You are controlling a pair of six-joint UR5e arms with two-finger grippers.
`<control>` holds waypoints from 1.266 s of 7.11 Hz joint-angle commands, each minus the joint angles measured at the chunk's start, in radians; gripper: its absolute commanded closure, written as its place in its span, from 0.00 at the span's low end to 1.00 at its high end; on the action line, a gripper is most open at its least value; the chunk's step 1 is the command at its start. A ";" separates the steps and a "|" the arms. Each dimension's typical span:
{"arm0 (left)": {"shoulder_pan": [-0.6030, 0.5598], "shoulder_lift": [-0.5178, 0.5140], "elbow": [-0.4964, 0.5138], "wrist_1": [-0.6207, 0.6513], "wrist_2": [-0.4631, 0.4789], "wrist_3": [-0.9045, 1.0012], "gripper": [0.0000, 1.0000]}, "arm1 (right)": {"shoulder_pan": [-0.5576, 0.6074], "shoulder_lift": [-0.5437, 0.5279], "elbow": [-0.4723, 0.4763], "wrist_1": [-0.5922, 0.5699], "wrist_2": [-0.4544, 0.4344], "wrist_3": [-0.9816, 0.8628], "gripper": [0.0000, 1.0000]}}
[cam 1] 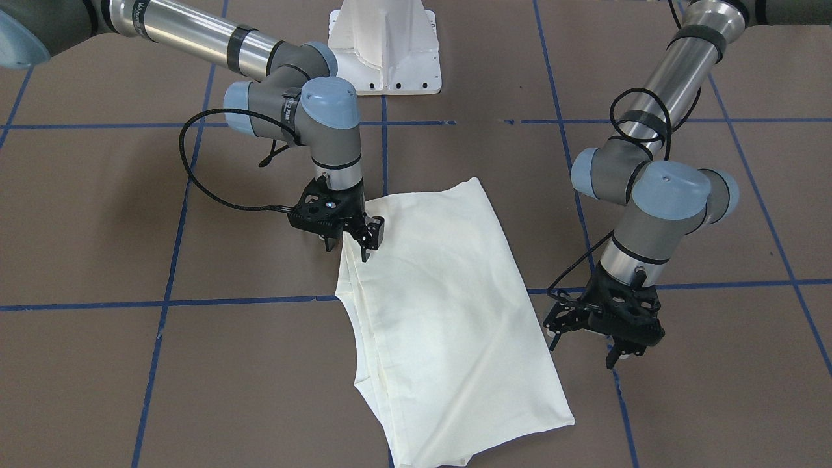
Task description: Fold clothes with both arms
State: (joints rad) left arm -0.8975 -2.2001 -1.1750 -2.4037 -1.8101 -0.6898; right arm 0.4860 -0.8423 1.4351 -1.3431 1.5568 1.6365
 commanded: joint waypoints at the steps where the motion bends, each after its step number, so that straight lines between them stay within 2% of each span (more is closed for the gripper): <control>1: 0.000 0.002 0.000 0.000 0.000 -0.001 0.00 | -0.013 -0.001 -0.013 -0.001 -0.015 0.000 0.26; 2: 0.000 0.002 0.001 0.000 0.000 0.001 0.00 | -0.013 0.002 -0.021 0.001 -0.021 0.002 0.31; 3: 0.000 0.006 0.001 0.000 0.000 0.001 0.00 | -0.013 0.003 -0.022 0.002 -0.023 0.008 0.52; 4: 0.002 0.008 0.001 0.000 0.000 0.001 0.00 | -0.013 0.005 -0.022 0.004 -0.023 0.011 0.93; 5: 0.002 0.008 0.001 0.000 0.000 0.001 0.00 | -0.012 0.005 -0.022 0.005 -0.023 0.017 1.00; 9: 0.003 0.007 0.000 0.000 0.000 -0.002 0.00 | -0.010 -0.009 0.000 0.005 -0.021 0.034 1.00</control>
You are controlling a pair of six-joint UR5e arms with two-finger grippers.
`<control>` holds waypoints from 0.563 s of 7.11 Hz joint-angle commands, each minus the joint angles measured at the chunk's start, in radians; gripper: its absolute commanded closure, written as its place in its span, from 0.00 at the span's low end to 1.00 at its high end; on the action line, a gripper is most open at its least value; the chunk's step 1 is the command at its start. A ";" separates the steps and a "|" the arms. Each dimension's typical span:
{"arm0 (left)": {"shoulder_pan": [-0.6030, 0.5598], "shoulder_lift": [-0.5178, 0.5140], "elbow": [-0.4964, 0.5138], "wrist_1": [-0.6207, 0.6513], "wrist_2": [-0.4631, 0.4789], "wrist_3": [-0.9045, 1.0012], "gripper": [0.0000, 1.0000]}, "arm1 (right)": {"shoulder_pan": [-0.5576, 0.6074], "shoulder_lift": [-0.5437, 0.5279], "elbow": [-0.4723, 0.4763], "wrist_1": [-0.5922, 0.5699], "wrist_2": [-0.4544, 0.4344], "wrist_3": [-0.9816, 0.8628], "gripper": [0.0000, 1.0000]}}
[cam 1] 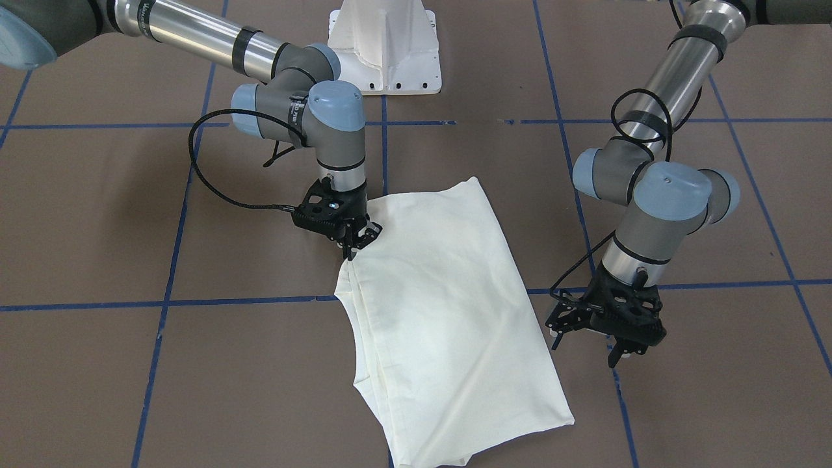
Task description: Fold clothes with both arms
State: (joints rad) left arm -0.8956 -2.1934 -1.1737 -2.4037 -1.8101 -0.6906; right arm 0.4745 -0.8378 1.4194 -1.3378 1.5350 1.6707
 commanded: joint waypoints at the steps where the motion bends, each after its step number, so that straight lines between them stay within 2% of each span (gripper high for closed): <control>1: 0.007 -0.002 -0.001 0.000 0.000 -0.003 0.00 | 0.001 -0.067 0.083 -0.003 -0.001 0.004 1.00; 3: 0.009 -0.002 -0.003 0.000 0.000 -0.003 0.00 | -0.057 -0.234 0.285 -0.009 -0.036 0.017 1.00; 4: 0.013 -0.002 -0.003 -0.009 0.000 -0.003 0.00 | -0.100 -0.292 0.344 -0.009 -0.071 0.039 1.00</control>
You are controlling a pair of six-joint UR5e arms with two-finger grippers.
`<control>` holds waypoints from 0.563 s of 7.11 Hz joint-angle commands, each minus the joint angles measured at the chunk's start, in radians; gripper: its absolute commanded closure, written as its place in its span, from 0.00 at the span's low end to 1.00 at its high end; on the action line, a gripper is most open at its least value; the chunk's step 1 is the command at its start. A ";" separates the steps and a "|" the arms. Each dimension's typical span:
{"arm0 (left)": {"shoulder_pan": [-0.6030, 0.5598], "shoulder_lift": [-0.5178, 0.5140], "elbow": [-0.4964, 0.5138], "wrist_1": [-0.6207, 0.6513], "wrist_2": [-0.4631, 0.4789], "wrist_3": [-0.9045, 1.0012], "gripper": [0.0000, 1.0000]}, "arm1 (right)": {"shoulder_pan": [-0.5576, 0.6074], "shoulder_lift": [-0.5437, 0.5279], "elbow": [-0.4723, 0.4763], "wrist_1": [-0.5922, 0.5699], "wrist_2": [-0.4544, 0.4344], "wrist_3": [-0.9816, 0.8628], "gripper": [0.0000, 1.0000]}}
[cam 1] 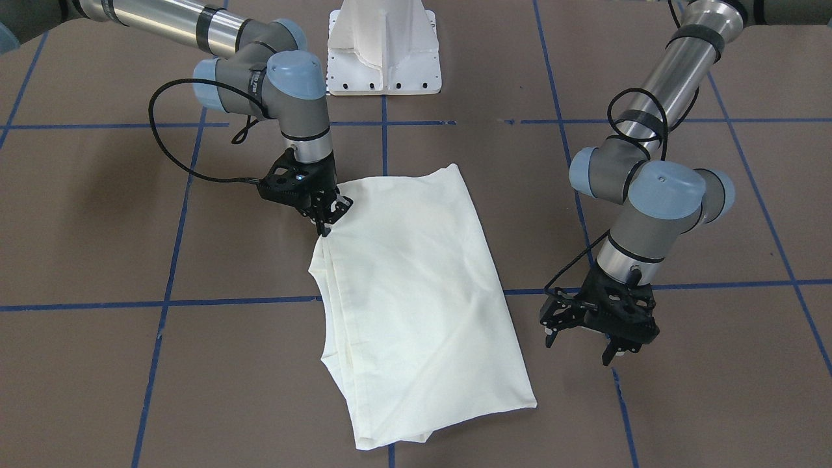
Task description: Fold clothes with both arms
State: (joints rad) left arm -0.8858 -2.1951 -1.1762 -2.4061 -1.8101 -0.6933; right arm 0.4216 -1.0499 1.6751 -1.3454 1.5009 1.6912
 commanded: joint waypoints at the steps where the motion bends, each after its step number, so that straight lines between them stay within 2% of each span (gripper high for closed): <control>1: 0.014 0.000 0.000 -0.010 0.000 -0.002 0.00 | -0.085 -0.119 0.135 -0.001 -0.072 0.050 1.00; 2: 0.027 0.000 -0.020 -0.008 0.000 -0.012 0.00 | -0.121 -0.174 0.188 0.000 -0.094 0.050 1.00; 3: 0.046 0.001 -0.042 -0.007 0.000 -0.069 0.00 | -0.130 -0.195 0.222 -0.001 -0.100 0.050 0.95; 4: 0.076 0.003 -0.087 0.001 -0.002 -0.130 0.00 | -0.132 -0.199 0.229 -0.001 -0.108 0.047 0.01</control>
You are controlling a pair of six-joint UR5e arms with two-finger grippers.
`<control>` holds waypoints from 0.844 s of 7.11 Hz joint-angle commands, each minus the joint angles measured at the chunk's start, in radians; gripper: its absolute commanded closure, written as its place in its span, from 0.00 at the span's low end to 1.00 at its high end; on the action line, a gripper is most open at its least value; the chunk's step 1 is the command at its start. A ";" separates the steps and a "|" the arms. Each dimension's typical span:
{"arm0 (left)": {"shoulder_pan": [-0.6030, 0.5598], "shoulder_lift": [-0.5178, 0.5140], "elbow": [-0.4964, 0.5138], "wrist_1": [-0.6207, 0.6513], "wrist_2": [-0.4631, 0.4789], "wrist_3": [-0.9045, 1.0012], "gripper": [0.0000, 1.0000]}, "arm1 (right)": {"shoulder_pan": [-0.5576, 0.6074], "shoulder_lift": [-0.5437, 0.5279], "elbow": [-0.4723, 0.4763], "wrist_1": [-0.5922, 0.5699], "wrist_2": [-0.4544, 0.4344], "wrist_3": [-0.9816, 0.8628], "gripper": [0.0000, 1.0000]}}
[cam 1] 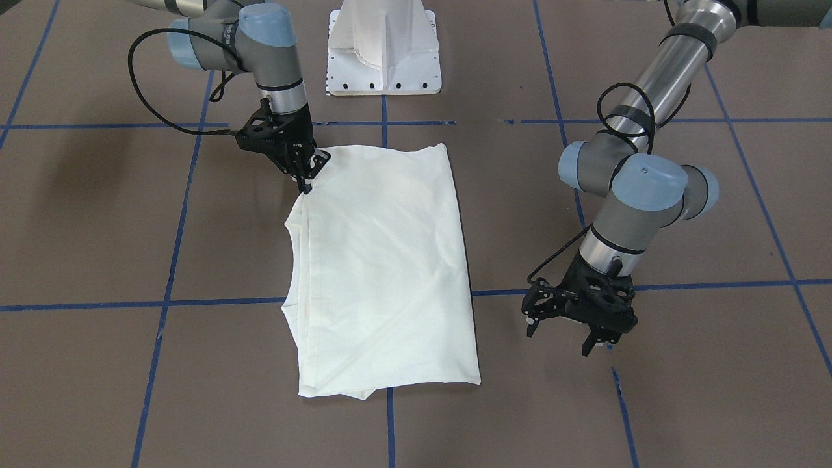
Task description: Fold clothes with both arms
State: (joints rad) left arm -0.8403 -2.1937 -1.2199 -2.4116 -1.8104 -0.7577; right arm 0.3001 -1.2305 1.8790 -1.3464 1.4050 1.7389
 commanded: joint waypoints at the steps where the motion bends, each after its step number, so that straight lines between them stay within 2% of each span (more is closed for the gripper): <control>1: 0.062 0.052 -0.123 0.011 -0.006 -0.163 0.00 | -0.007 -0.030 0.052 0.009 -0.003 -0.008 0.00; 3: 0.188 0.232 -0.403 0.011 -0.006 -0.352 0.00 | -0.007 -0.117 0.179 0.068 0.000 -0.009 0.00; 4: 0.254 0.302 -0.505 0.011 0.005 -0.474 0.00 | -0.007 -0.156 0.198 0.131 0.000 -0.006 0.00; 5: 0.333 0.360 -0.582 0.011 0.046 -0.583 0.00 | -0.007 -0.165 0.198 0.151 -0.001 -0.004 0.00; 6: 0.442 0.402 -0.628 0.012 0.150 -0.694 0.04 | -0.007 -0.165 0.200 0.151 -0.003 -0.004 0.00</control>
State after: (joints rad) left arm -0.5125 -1.8515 -1.7741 -2.4003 -1.7514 -1.3203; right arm 0.2929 -1.3872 2.0727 -1.2093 1.4037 1.7341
